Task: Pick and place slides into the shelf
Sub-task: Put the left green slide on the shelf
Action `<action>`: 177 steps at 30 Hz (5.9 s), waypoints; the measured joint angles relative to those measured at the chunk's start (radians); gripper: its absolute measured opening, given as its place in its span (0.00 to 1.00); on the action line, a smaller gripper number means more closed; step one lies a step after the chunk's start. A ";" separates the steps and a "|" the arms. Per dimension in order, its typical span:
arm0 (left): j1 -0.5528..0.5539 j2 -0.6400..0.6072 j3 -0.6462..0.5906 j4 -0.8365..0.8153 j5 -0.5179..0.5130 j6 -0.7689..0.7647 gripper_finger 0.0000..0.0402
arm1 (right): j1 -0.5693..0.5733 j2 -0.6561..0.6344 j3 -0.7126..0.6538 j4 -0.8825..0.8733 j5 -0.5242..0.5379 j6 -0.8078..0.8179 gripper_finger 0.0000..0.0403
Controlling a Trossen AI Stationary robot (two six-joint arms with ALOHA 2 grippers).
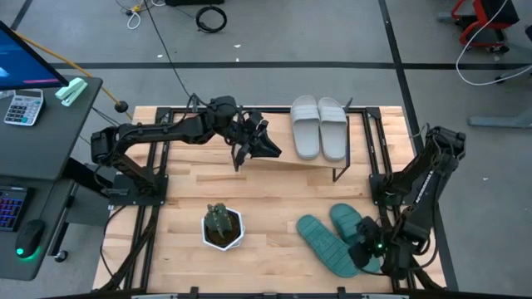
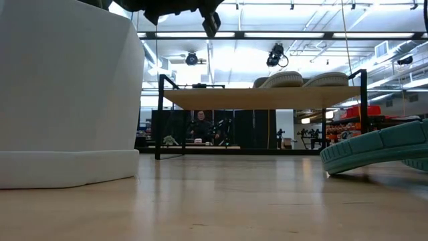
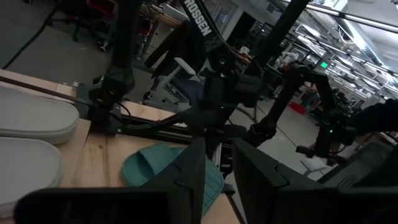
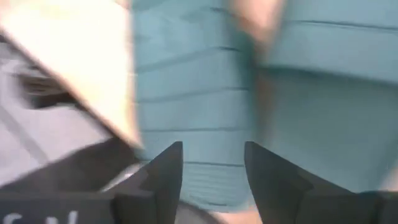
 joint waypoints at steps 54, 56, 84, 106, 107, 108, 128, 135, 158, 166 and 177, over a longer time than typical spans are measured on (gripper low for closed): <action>0.001 0.000 0.000 0.000 0.001 -0.044 0.20 | -0.085 0.255 0.001 0.162 -0.165 -0.074 0.31; 0.001 0.000 0.000 0.000 0.000 -0.044 0.19 | -0.085 0.255 0.001 0.154 -0.160 -0.085 0.20; 0.001 0.000 0.000 0.008 -0.007 -0.037 0.19 | -0.098 -0.226 0.002 0.090 0.206 -0.353 0.11; 0.002 0.001 0.000 0.205 -0.007 0.003 0.25 | -0.306 -0.354 0.170 0.094 0.396 -0.710 0.11; 0.002 0.001 0.000 0.209 -0.007 0.004 0.25 | -0.321 -0.356 0.194 0.093 0.411 -0.750 0.11; 0.003 0.001 0.000 0.212 -0.007 0.007 0.25 | -0.337 -0.360 0.213 0.095 0.425 -0.790 0.11; 0.003 0.001 0.000 0.437 -0.005 -0.152 0.26 | -0.569 -0.404 0.348 -0.176 0.549 -1.199 0.09; 0.003 0.001 0.000 0.524 -0.006 -0.203 0.27 | -0.572 -0.403 0.348 -0.175 0.546 -1.179 0.09; 0.018 0.000 0.000 0.462 0.011 -0.045 0.27 | -0.605 -0.405 0.347 -0.041 0.215 -0.898 0.08; 0.018 0.000 0.000 0.463 0.010 -0.045 0.27 | -0.653 -0.405 0.346 0.010 0.225 -0.992 0.08; 0.019 0.000 0.000 0.466 0.011 -0.085 0.27 | -0.688 -0.413 0.346 0.111 0.310 -1.361 0.08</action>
